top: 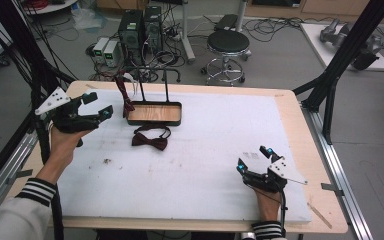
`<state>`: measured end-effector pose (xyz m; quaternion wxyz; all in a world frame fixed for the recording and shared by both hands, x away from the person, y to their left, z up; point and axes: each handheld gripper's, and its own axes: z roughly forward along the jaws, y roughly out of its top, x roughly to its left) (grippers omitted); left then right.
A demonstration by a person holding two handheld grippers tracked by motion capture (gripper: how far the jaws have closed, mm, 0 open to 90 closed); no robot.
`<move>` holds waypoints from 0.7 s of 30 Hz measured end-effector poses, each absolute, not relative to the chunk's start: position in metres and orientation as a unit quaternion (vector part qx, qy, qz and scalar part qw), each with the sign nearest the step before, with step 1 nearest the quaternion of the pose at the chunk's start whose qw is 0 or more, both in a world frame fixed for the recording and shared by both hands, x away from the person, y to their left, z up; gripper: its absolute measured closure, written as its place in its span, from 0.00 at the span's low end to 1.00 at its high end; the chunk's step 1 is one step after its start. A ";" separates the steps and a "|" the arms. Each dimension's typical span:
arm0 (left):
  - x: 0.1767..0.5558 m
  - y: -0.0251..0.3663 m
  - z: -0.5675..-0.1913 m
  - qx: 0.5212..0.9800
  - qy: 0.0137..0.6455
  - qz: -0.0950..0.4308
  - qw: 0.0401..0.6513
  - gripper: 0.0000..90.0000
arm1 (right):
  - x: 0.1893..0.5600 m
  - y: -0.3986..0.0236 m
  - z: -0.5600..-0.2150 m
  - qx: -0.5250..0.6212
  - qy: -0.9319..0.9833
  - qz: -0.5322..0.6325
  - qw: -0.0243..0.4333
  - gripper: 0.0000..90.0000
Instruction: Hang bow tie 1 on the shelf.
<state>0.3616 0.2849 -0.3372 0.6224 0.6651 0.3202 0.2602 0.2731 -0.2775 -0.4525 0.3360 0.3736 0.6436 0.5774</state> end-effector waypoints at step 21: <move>0.303 0.270 -0.383 0.684 0.283 0.285 0.609 0.17 | 0.272 -0.277 -0.453 0.374 0.644 0.577 0.335 0.10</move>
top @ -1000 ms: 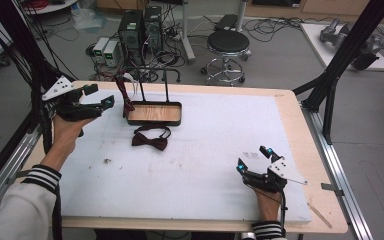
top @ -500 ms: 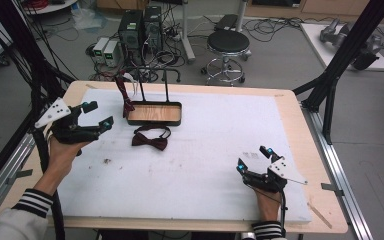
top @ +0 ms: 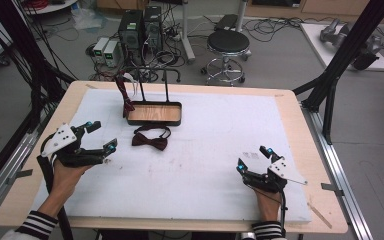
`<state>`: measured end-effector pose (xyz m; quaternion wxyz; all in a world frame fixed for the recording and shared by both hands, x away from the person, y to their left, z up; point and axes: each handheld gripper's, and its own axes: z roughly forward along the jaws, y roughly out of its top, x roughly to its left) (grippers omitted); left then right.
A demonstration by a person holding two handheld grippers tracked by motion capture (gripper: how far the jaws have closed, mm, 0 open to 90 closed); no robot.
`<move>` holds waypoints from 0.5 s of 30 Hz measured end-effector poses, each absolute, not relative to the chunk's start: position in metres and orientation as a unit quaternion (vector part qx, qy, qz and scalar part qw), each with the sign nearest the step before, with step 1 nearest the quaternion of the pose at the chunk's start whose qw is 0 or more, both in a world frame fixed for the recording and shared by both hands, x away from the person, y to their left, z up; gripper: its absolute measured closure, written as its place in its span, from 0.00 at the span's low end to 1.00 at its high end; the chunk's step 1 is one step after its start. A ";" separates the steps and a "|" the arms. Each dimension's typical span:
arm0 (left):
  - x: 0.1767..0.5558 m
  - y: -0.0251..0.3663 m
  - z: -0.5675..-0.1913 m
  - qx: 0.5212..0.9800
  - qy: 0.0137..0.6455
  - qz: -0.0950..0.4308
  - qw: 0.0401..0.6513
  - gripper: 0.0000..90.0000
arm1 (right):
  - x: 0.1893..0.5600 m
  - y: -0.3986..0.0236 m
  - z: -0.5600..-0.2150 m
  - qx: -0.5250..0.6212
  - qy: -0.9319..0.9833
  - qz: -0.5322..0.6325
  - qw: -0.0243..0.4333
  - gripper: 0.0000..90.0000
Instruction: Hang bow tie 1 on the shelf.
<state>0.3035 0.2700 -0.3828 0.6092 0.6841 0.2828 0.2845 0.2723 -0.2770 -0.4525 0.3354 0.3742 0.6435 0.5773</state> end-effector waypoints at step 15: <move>0.301 0.269 -0.384 0.678 0.283 0.297 0.609 0.17 | 0.272 -0.277 -0.453 0.372 0.642 0.579 0.338 0.10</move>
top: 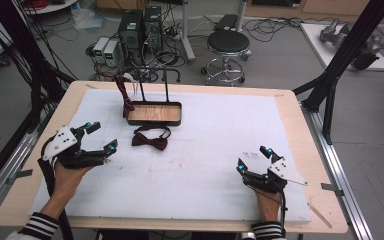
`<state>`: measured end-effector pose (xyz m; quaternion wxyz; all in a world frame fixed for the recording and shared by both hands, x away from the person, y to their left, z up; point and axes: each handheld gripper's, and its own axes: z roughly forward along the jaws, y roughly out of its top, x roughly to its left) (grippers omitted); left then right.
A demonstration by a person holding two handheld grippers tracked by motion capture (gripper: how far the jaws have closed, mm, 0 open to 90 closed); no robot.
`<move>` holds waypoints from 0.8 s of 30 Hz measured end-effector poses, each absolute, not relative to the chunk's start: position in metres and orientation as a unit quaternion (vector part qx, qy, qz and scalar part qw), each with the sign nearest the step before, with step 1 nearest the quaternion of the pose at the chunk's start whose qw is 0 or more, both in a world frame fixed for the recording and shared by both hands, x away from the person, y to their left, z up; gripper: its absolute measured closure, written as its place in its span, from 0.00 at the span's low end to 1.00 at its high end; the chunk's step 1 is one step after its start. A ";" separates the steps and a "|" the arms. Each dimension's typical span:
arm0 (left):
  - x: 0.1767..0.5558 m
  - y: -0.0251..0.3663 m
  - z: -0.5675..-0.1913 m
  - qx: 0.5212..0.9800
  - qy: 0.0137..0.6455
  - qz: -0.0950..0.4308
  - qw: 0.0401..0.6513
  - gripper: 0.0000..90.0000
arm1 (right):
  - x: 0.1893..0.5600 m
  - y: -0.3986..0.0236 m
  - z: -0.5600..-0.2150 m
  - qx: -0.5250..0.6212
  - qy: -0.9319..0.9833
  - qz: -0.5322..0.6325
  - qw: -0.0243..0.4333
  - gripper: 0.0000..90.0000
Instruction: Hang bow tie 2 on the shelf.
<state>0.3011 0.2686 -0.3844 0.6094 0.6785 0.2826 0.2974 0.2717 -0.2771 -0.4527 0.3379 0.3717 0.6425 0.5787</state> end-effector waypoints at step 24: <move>0.317 0.263 -0.373 0.704 0.274 0.282 0.591 0.14 | 0.273 -0.278 -0.453 0.369 0.641 0.580 0.340 0.10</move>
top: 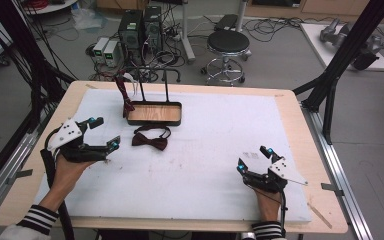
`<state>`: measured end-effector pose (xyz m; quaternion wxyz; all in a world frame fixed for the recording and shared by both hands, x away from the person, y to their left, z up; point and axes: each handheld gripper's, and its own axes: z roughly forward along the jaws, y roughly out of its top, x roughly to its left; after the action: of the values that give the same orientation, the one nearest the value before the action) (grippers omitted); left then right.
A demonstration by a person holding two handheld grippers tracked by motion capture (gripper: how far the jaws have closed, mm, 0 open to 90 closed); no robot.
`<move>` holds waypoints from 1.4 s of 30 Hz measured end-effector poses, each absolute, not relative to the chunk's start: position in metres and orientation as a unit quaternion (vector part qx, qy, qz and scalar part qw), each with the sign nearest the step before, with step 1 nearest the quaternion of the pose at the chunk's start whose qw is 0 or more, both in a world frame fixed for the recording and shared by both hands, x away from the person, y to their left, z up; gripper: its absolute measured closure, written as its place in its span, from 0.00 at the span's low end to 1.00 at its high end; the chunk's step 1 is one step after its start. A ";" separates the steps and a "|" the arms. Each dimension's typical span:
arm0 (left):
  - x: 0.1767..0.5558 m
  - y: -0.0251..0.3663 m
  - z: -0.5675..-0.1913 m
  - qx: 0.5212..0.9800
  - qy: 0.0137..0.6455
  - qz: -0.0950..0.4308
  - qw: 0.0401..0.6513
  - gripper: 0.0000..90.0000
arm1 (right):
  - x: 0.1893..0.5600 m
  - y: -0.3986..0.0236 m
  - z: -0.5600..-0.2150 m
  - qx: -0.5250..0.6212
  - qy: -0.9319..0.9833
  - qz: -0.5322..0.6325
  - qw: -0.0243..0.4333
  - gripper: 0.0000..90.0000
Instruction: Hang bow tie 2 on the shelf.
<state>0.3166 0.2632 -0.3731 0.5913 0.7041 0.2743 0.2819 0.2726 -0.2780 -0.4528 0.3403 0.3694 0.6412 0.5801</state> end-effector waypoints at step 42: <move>0.394 0.208 -0.372 0.860 0.196 0.206 0.424 0.15 | 0.272 -0.278 -0.453 0.372 0.640 0.582 0.336 0.10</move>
<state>0.3945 0.2076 -0.3718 0.4236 0.8603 0.1956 0.2055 0.2721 -0.2782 -0.4528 0.3362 0.3721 0.6400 0.5821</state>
